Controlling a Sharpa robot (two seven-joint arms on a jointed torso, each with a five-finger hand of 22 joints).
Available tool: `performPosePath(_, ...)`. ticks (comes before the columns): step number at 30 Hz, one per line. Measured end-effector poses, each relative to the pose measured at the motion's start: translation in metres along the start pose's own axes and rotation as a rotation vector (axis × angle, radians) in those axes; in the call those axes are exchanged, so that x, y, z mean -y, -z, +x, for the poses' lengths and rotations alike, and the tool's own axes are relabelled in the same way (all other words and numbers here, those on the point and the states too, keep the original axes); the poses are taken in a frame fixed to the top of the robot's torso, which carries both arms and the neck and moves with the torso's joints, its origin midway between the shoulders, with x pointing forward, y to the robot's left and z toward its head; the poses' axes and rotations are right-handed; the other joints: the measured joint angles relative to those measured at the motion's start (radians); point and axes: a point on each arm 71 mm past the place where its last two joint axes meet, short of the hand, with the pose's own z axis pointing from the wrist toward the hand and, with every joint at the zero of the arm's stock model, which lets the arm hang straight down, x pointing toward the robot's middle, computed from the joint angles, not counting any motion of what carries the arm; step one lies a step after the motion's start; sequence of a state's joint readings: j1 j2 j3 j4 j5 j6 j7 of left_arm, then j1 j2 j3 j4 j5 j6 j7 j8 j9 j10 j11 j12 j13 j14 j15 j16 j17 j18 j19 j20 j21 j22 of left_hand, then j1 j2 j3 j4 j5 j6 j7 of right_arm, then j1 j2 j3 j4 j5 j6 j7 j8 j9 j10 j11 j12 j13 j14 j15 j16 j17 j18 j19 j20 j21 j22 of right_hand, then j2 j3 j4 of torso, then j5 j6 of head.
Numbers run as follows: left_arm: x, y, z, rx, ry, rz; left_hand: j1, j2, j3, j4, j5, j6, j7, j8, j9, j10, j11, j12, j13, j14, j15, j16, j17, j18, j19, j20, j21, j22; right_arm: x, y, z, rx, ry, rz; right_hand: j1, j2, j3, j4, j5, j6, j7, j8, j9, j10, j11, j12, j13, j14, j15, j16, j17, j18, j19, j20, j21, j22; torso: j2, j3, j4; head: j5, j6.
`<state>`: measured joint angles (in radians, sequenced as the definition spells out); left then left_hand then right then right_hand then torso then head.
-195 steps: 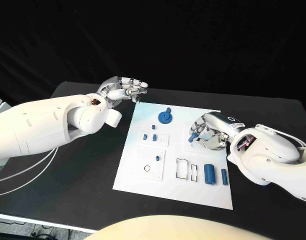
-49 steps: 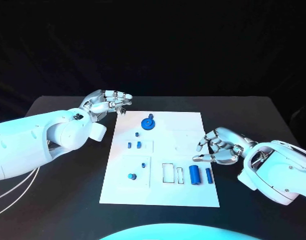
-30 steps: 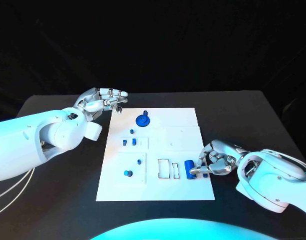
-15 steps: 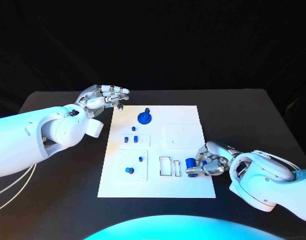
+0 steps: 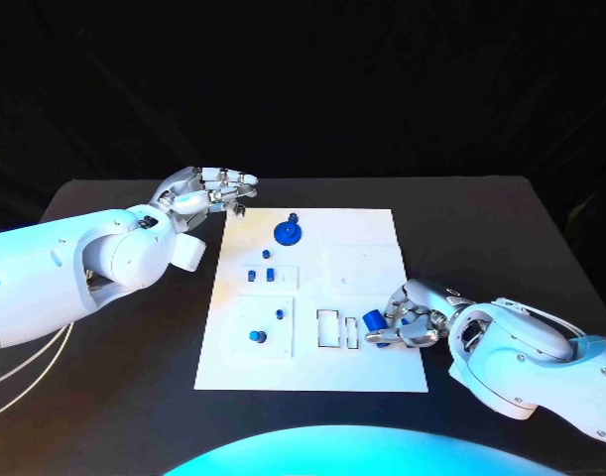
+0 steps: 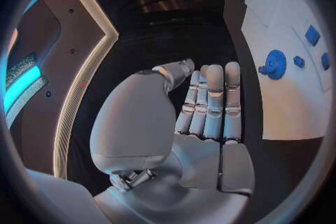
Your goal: Assemble the parts on the task board
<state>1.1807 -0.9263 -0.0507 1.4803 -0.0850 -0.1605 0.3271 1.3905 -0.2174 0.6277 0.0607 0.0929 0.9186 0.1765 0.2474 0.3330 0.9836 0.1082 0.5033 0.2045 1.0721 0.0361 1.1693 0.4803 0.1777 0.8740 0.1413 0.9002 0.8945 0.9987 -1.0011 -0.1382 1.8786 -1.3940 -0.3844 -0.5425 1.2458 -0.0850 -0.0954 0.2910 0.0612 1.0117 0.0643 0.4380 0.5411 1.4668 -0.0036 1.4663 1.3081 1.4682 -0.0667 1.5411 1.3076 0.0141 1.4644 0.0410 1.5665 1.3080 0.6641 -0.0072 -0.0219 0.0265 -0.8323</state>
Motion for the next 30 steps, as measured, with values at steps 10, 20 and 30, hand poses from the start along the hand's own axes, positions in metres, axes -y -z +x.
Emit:
performPosePath(10, 0.0, 0.0, -0.001, 0.0, 0.0, -0.001, 0.0, 0.0, 0.0, 0.0, 0.0, 0.0, 0.0, 0.0, 0.0, -0.001, -0.001, 0.004, 0.001, 0.0, 0.0, 0.0, 0.0, 0.0, 0.0, 0.0, 0.0, 0.0, 0.002, 0.005, 0.002, 0.023, -0.057, 0.022, 0.01, -0.007, 0.059, -0.004, -0.006, 0.023, -0.013, 0.018, -0.032, -0.004, -0.015, 0.016, 0.0, -0.003, -0.014, 0.005, 0.0, 0.0, 0.002, -0.009, 0.0, 0.0, 0.0, -0.0001, 0.0004, -0.001, 0.003)
performPosePath(20, 0.0, 0.0, -0.001, 0.001, 0.0, -0.004, 0.0, 0.0, 0.0, 0.0, 0.0, 0.0, 0.0, 0.0, 0.0, -0.001, -0.001, 0.004, 0.001, 0.0, 0.0, 0.0, 0.0, 0.0, 0.0, 0.0, 0.0, -0.001, -0.006, 0.011, -0.015, 0.053, -0.171, 0.04, 0.008, 0.021, 0.062, -0.001, -0.003, 0.026, -0.009, 0.019, -0.032, 0.0, -0.018, 0.023, 0.0, 0.0, -0.018, 0.005, 0.0, 0.0, 0.002, -0.016, 0.0, 0.0, -0.001, -0.0012, 0.0003, -0.002, 0.009)
performPosePath(30, -0.001, 0.0, -0.001, 0.0, 0.001, -0.005, 0.0, 0.0, 0.0, 0.0, 0.0, 0.0, 0.0, 0.0, 0.0, -0.001, -0.001, 0.004, 0.001, 0.0, 0.0, 0.0, 0.0, 0.0, 0.0, 0.0, 0.0, -0.001, -0.03, 0.003, -0.007, -0.002, -0.248, 0.017, -0.008, 0.037, 0.062, -0.001, -0.003, 0.026, -0.009, 0.019, -0.032, 0.0, -0.018, 0.023, 0.0, 0.0, -0.018, 0.005, 0.0, 0.0, 0.002, -0.016, 0.0, 0.0, 0.0, -0.0012, 0.001, -0.004, 0.008)
